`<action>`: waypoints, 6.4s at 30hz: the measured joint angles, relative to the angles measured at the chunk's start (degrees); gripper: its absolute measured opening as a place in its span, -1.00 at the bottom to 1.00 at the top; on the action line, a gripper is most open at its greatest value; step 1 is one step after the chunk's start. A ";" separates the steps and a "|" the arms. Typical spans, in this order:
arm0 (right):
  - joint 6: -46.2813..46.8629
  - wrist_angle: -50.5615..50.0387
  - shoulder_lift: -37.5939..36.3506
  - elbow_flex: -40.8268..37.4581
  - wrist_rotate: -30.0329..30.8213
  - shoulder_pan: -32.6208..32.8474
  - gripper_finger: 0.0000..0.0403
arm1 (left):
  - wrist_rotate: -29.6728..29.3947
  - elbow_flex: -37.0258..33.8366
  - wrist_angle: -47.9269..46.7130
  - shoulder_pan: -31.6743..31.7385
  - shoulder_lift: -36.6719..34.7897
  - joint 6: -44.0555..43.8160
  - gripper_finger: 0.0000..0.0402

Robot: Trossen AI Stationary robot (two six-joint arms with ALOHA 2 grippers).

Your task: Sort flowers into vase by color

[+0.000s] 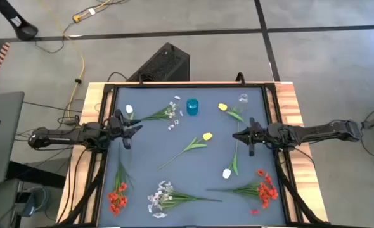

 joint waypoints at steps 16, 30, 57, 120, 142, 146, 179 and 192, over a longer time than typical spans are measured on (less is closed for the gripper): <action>0.00 0.00 0.02 -0.02 0.00 0.00 -0.75 | 0.01 -0.01 0.00 0.00 0.00 0.00 -0.44; 0.00 -0.02 0.02 -0.02 0.00 0.01 -0.75 | 0.00 0.01 0.00 -0.01 0.01 0.00 -0.44; 0.01 -0.02 0.02 0.00 0.00 0.01 -0.75 | 0.00 -0.01 0.00 -0.01 0.00 0.00 -0.44; -8.64 18.29 1.49 2.91 2.13 -3.28 -0.75 | -4.61 5.75 23.83 1.07 21.25 0.14 -0.44; -17.98 21.44 39.29 27.81 1.16 11.10 -0.75 | -4.75 27.24 -16.81 1.85 45.23 -11.49 -0.44; -20.48 21.47 46.09 31.92 1.16 12.08 -0.75 | -6.83 27.22 -16.97 5.59 49.41 -9.05 -0.44; -7.55 13.25 58.53 38.56 1.13 13.96 -0.41 | 25.61 30.77 -14.73 40.37 80.62 13.70 -0.38; -2.56 8.79 58.49 38.56 -0.55 16.51 -0.41 | 29.20 34.81 -8.93 41.07 72.87 11.71 -0.99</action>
